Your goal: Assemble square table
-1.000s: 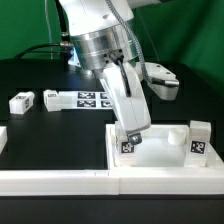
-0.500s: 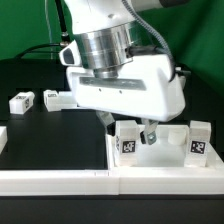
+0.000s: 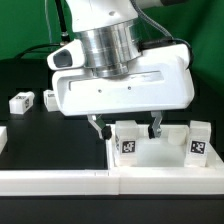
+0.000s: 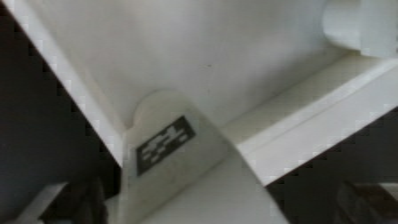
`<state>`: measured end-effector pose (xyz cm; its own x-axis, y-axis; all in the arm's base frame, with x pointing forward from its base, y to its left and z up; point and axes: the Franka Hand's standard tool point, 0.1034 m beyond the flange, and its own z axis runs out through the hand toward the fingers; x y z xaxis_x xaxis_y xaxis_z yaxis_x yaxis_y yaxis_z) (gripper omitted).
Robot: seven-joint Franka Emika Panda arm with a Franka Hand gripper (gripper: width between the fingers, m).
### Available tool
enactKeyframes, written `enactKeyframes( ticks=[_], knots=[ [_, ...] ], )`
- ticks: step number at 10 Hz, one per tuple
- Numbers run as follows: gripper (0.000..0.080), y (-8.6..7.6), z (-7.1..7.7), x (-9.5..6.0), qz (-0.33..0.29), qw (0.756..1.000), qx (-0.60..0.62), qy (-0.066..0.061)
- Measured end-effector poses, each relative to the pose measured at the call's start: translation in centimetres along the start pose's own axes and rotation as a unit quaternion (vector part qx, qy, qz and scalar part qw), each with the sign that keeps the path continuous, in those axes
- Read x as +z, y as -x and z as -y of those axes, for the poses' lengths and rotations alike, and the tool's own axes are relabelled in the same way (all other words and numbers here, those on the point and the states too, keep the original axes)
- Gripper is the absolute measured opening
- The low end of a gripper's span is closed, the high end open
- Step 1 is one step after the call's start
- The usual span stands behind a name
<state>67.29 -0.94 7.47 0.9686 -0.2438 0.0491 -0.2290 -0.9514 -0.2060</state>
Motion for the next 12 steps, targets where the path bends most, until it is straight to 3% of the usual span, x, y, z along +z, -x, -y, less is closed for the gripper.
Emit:
enactKeyframes(
  ticks=[1, 3, 4, 5, 6, 7, 10, 12],
  knots=[
    [0.0649, -0.26, 0.03, -0.29, 0.001, 0.996, -0.092, 0.017],
    [0.0649, -0.57, 0.24, -0.38, 0.000, 0.995, -0.095, 0.019],
    [0.0516, -0.57, 0.20, -0.37, 0.000, 0.995, -0.096, 0.019],
    [0.0516, -0.57, 0.23, -0.36, 0.000, 0.997, -0.079, 0.018],
    [0.0376, -0.58, 0.19, -0.36, -0.001, 0.999, -0.040, 0.019],
    [0.0304, -0.72, -0.10, -0.46, -0.004, 1.000, -0.002, 0.020],
    [0.0303, -1.02, -0.65, -0.53, -0.016, 0.990, 0.142, 0.016],
    [0.0303, -0.62, -0.57, -0.51, -0.011, 0.956, 0.294, 0.021]
  ],
)
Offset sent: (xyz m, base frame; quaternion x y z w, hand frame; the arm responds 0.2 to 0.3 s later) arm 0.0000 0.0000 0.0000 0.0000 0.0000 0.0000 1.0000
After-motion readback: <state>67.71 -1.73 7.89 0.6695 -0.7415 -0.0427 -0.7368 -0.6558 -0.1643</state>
